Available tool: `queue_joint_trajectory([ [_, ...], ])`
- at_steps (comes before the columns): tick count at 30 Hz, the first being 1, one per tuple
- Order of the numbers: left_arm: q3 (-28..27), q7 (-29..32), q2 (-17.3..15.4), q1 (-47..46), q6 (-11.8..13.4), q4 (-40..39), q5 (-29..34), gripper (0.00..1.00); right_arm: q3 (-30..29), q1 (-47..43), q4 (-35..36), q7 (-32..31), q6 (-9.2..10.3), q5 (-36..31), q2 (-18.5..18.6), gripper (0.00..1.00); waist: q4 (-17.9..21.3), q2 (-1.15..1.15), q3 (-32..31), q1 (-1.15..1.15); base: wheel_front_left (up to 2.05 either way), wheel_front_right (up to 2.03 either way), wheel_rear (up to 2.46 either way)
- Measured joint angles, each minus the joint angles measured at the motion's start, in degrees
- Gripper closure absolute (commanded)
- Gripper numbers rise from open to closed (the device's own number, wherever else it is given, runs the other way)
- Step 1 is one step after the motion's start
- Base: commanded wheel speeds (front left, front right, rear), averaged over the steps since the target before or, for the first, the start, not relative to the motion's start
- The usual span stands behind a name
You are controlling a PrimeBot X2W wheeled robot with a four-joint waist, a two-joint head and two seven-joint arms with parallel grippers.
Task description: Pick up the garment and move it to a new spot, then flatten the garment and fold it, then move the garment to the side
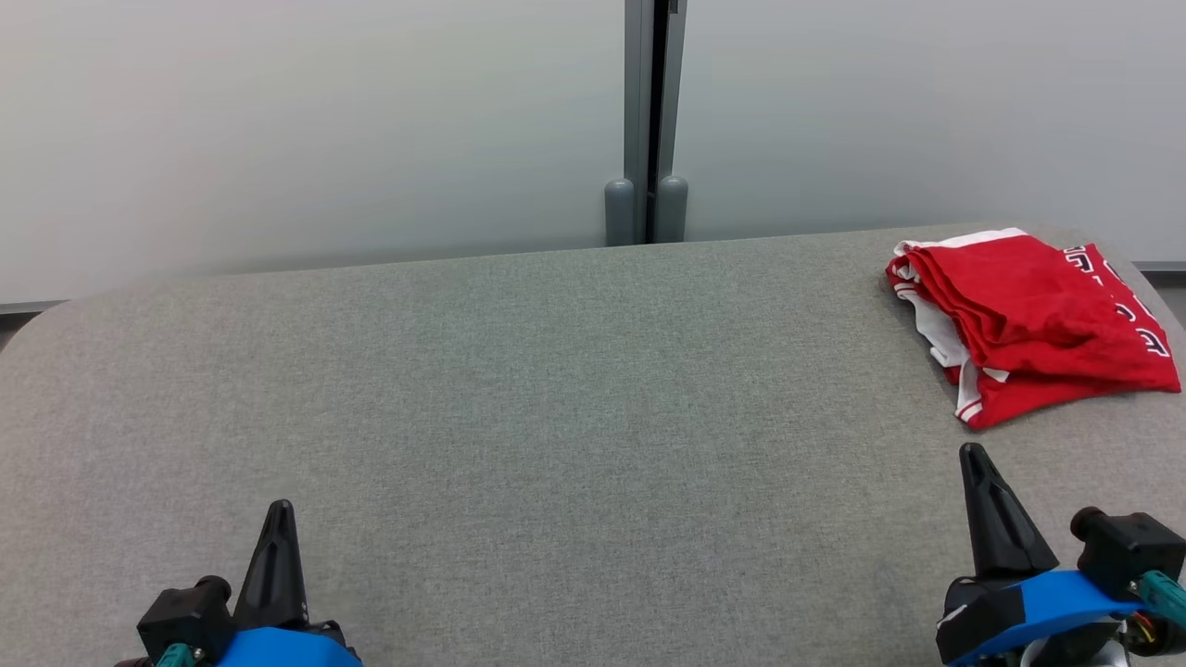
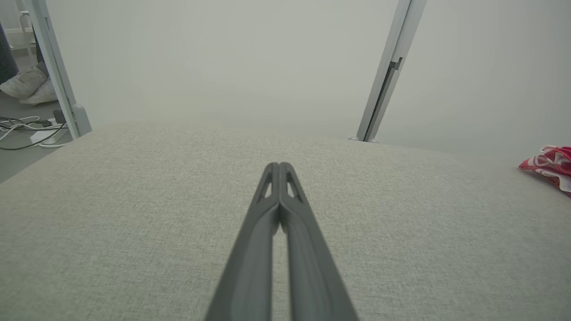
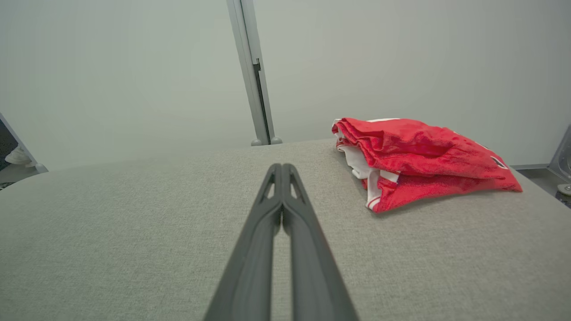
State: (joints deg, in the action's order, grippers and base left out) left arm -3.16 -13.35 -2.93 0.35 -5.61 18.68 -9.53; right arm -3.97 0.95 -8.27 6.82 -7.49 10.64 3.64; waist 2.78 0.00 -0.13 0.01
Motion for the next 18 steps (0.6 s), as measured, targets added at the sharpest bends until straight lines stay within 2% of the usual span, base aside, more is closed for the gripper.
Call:
queue_joint_trajectory([
  [18,-0.36,4.36,0.00,-0.57,-0.34,-1.02,-19.34,1.00,-0.40,0.26,-1.20,-3.04,0.00,19.00,-0.12,1.00,-0.42,0.00,0.05,0.00,0.00,0.00,0.00],
])
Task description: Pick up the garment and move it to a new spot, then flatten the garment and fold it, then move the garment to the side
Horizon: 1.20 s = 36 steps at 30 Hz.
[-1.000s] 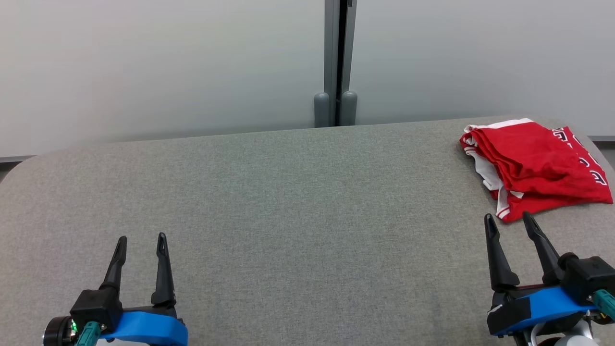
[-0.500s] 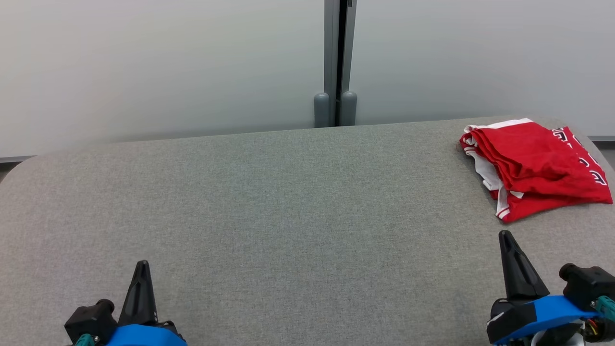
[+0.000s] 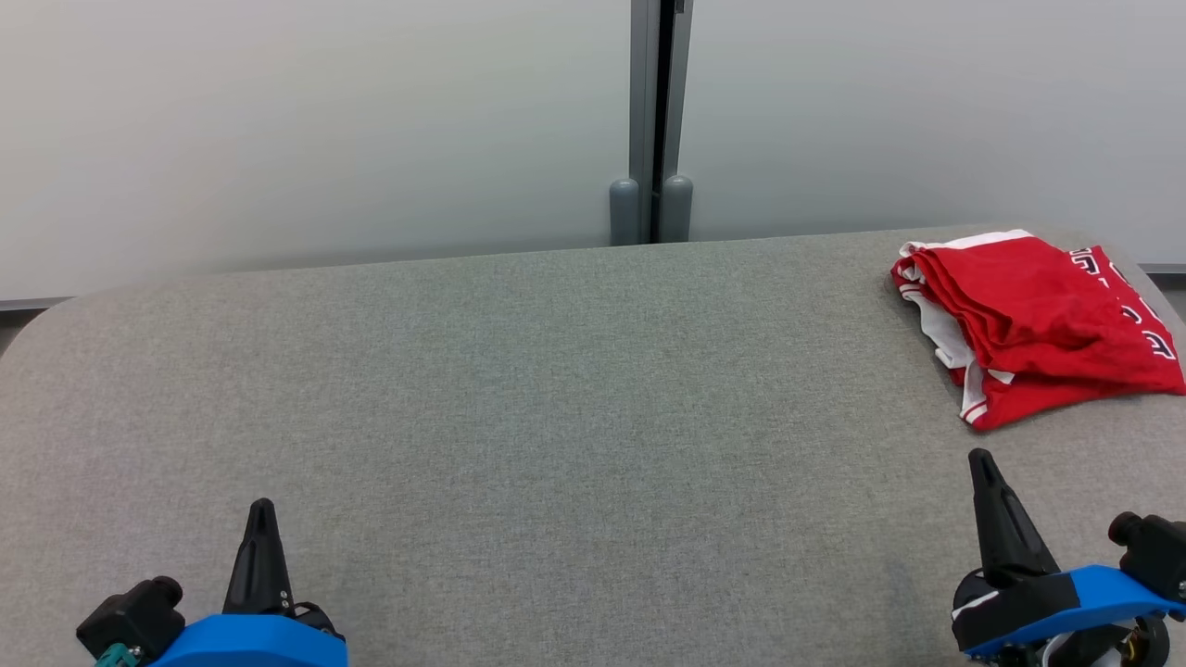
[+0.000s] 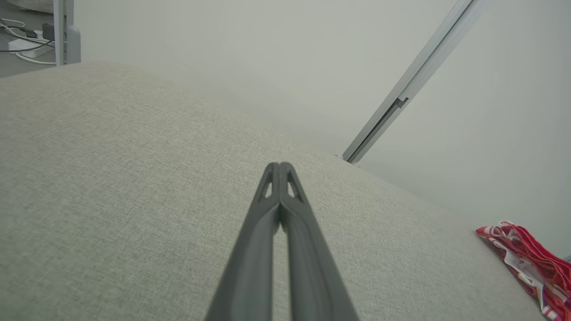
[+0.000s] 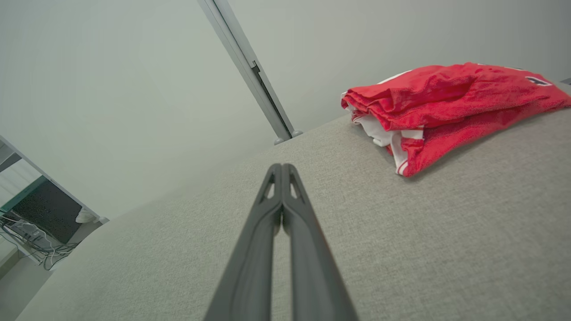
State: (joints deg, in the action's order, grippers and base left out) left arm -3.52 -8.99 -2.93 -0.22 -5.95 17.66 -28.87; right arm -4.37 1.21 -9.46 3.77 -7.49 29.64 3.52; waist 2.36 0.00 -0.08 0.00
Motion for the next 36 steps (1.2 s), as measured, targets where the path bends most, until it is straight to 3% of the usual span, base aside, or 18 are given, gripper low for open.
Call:
queue_joint_trajectory([
  [36,-1.37,6.99,0.01,-2.50,-0.58,-1.60,-28.84,1.00,-0.98,1.99,-2.09,-4.69,0.01,28.40,-0.31,1.00,-0.81,0.00,0.09,0.00,0.00,0.00,0.00],
])
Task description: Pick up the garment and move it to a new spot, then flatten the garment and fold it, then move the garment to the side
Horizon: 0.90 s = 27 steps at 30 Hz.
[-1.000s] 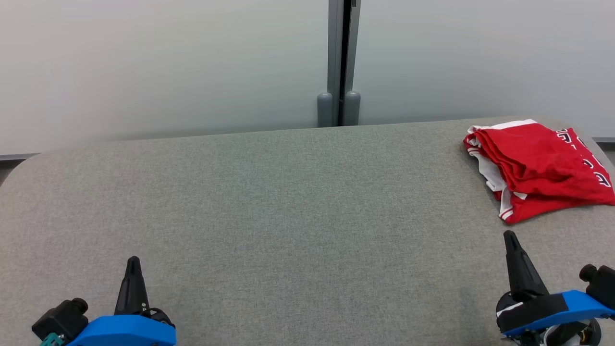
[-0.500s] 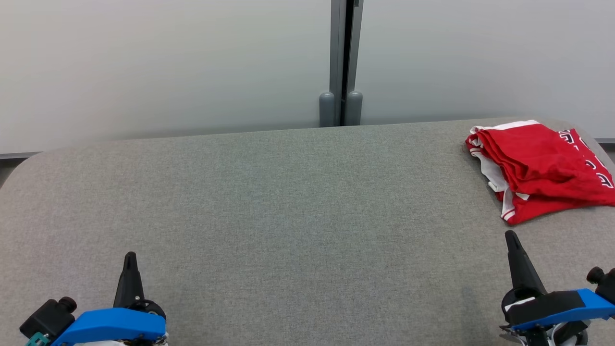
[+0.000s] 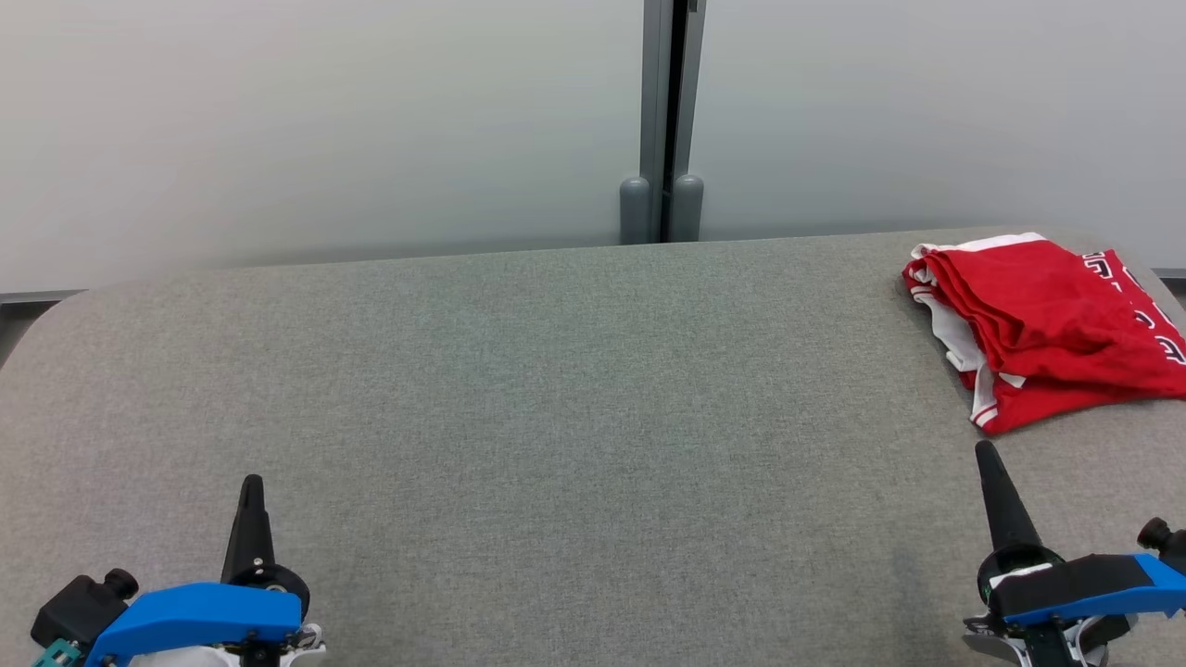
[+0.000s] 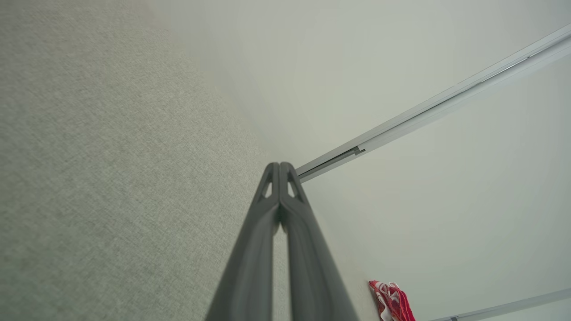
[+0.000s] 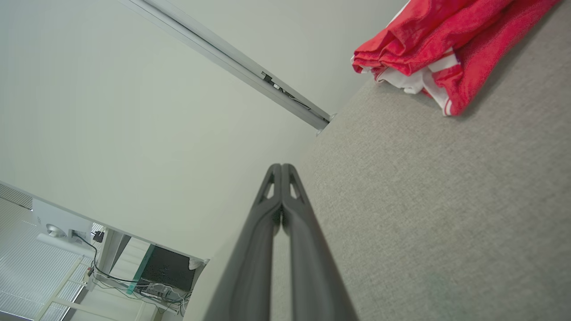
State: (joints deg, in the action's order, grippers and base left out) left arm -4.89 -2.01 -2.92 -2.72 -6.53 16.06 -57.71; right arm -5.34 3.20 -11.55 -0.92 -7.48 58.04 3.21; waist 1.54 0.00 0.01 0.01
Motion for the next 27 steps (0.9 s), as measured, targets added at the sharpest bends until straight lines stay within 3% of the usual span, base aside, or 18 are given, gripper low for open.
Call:
queue_joint_trajectory([
  [27,-0.65,4.01,0.00,-1.40,-0.33,-0.89,-15.82,1.00,-0.54,1.24,-1.07,-2.54,0.00,15.73,-0.12,1.00,-0.60,0.00,0.07,0.00,0.00,0.00,0.00],
])
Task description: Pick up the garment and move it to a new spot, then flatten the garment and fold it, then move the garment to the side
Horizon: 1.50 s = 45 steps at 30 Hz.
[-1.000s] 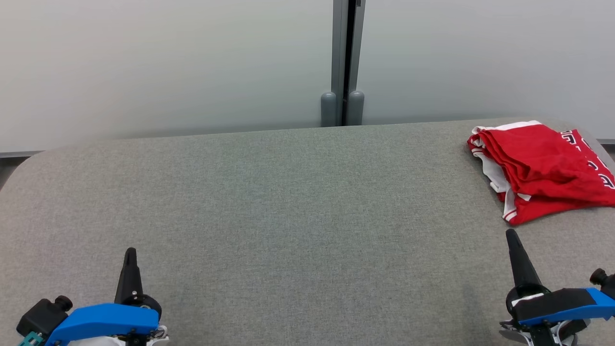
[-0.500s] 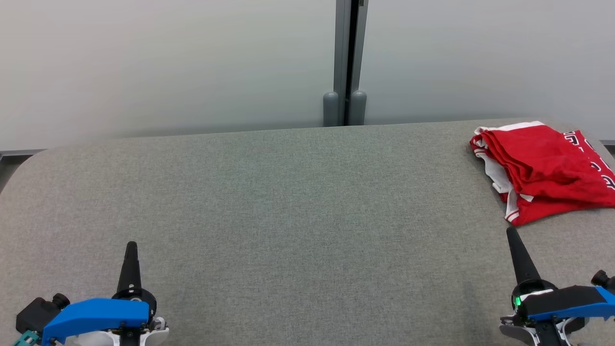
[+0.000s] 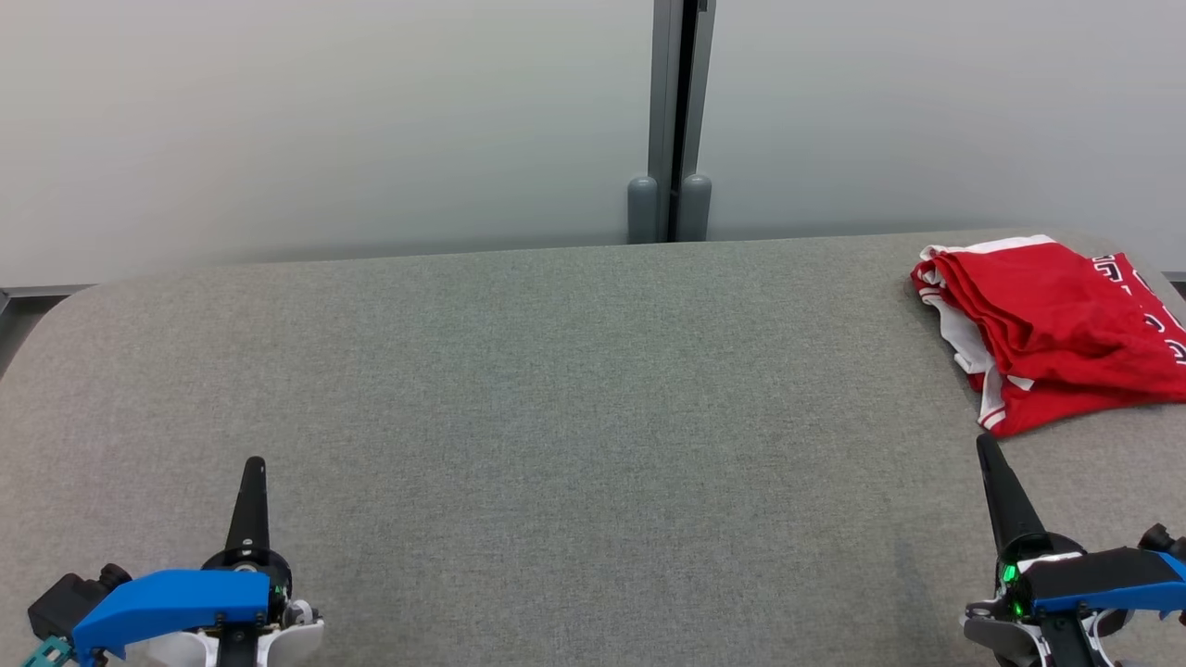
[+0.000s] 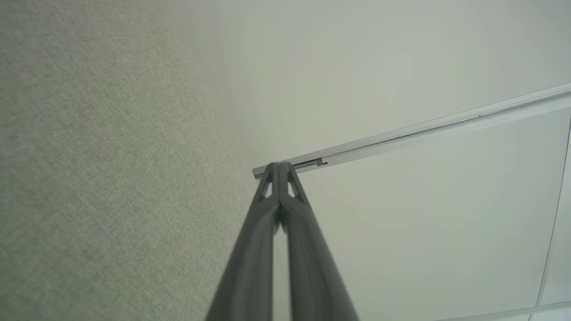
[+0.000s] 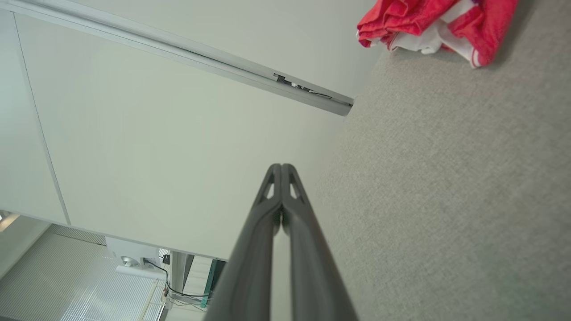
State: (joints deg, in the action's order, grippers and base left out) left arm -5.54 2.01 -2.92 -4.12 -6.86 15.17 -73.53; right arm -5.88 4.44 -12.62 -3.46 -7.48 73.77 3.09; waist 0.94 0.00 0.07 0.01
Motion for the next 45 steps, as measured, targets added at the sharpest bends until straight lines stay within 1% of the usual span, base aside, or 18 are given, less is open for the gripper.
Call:
queue_joint_trajectory([
  [25,-0.74,2.97,0.00,-1.07,-0.23,-0.65,-12.32,1.00,-0.36,1.07,-0.97,-2.02,0.00,12.02,-0.12,1.00,-0.58,0.00,0.07,0.00,0.00,0.00,0.00],
  [41,-0.98,4.50,0.00,-1.80,-0.35,-0.97,-18.67,1.00,-0.58,1.33,-1.37,-3.05,0.00,18.36,-0.15,1.00,-0.94,0.00,0.10,-0.01,0.00,0.00,0.00],
  [45,-0.98,4.53,0.00,-1.83,-0.54,-1.00,-18.81,1.00,-0.59,1.34,-1.41,-3.07,0.00,18.57,-0.16,1.00,-0.94,0.00,0.10,-0.01,0.00,0.00,0.00],
])
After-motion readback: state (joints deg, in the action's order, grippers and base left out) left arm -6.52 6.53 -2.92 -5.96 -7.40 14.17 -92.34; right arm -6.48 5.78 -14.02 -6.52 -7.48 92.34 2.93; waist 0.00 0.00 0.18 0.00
